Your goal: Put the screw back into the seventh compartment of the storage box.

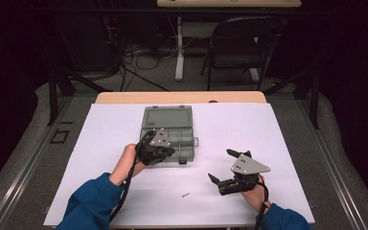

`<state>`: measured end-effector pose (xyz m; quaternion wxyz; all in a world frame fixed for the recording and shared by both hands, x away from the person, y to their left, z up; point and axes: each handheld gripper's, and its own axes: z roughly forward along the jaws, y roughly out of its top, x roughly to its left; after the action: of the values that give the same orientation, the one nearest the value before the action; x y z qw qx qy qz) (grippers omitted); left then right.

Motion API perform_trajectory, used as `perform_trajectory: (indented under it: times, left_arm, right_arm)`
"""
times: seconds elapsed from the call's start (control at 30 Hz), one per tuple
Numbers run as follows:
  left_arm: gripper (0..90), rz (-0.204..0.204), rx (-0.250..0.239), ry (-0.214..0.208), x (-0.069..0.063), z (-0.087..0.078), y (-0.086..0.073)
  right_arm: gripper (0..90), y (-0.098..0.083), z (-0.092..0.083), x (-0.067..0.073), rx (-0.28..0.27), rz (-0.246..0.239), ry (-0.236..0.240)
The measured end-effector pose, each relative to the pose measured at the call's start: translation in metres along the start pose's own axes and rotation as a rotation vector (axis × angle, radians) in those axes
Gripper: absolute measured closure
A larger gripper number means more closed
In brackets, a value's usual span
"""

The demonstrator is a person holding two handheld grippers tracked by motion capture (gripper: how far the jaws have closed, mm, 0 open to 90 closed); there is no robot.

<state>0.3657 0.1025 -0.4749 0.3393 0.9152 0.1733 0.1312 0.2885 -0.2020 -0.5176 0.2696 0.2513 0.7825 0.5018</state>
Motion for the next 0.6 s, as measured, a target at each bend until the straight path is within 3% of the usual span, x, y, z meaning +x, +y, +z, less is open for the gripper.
perform_trajectory:
  times: [0.47,0.6]
  left_arm:
    - [87.7,-0.061,0.006,0.035,0.02,0.019,0.0]
    - [87.6,-0.075,0.032,0.052,0.024,0.029,-0.001]
  right_arm:
    - [0.0,-0.001,0.001,0.0,0.002,0.0,0.002]
    - [0.0,-0.001,0.001,0.0,0.003,0.0,0.002]
